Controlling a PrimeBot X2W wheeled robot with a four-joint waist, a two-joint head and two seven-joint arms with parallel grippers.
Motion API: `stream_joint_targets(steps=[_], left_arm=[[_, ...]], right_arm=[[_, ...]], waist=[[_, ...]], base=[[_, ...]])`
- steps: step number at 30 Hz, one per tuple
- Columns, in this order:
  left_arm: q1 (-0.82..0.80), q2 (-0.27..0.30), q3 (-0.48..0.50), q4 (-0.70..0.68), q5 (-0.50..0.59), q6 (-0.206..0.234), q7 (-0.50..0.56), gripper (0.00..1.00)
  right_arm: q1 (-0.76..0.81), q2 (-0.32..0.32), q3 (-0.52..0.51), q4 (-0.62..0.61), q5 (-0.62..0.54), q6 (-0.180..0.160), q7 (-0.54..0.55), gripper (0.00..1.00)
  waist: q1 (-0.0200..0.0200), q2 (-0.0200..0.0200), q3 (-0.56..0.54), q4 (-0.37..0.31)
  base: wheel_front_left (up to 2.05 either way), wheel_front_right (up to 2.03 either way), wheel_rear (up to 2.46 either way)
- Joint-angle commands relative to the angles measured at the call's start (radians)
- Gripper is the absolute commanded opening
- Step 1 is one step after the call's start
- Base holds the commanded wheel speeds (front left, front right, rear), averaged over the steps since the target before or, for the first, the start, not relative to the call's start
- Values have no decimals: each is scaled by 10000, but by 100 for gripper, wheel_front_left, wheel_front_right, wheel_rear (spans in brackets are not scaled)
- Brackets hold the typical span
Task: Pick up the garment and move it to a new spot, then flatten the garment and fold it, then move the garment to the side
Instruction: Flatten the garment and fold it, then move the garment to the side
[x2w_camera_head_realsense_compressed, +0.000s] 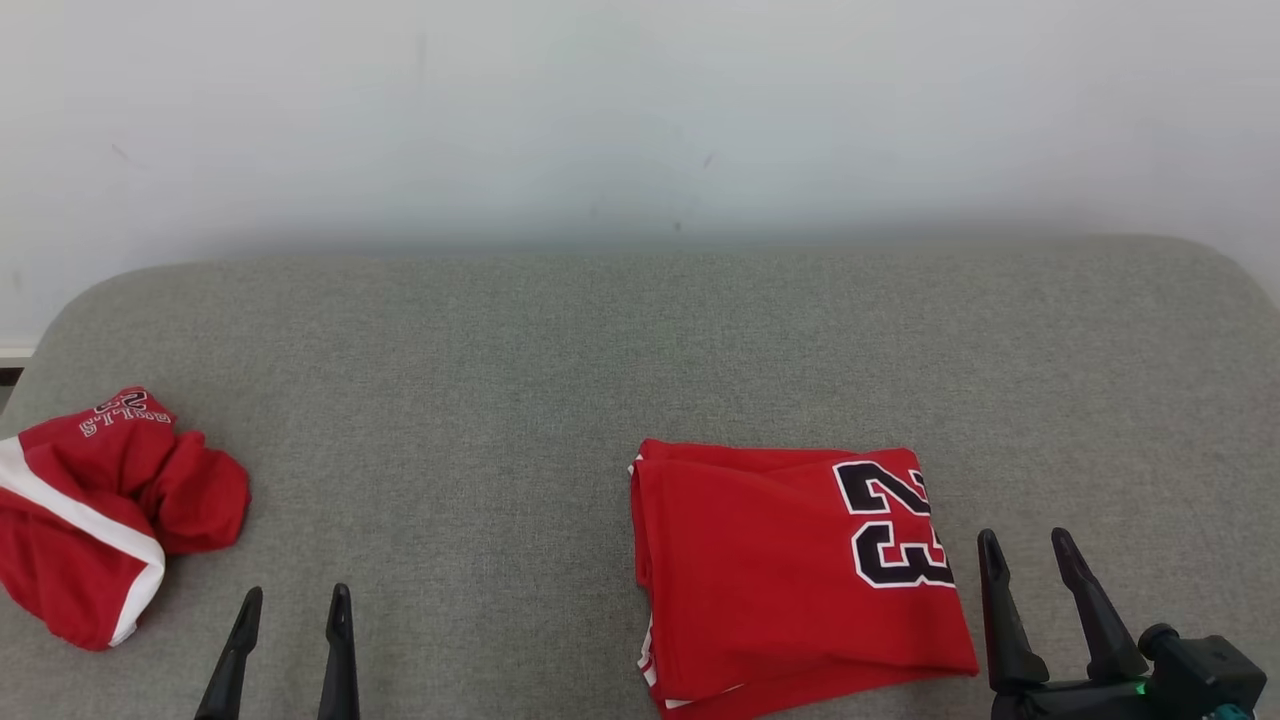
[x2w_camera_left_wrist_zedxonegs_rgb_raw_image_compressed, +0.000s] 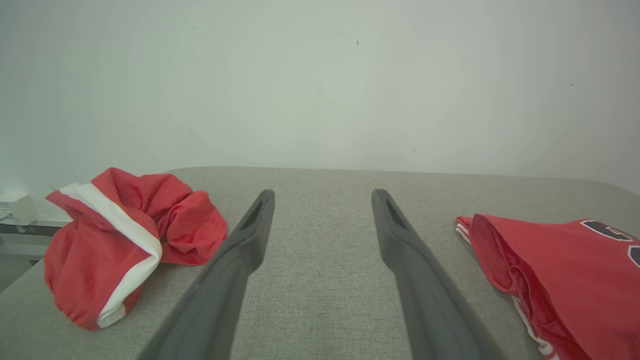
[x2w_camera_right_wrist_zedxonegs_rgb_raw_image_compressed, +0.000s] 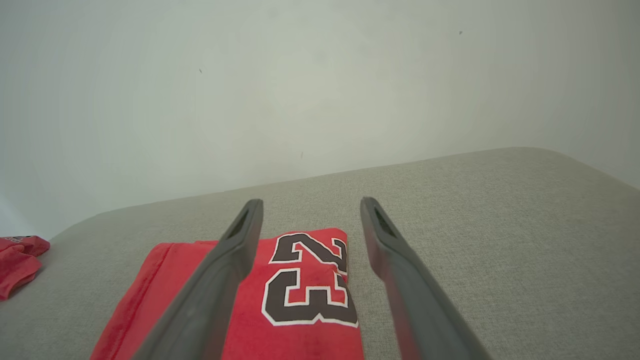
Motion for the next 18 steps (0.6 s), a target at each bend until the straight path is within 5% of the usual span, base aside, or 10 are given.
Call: stream_joint_targets(steps=[1, 18], left_arm=[[28, 53, -19, -52, -36, 17, -30, 100], [-257, 8, -131, -7, 7, 16, -30, 100]], right_arm=[[40, 53, -28, -23, -89, -26, 52, 100], [-959, -440, -22, 884, -158, -26, 775, 100]], waist=[[1, 0, 17, 6], [1, 0, 276, 233]], base=[[0, 0, 0], [0, 0, 0]])
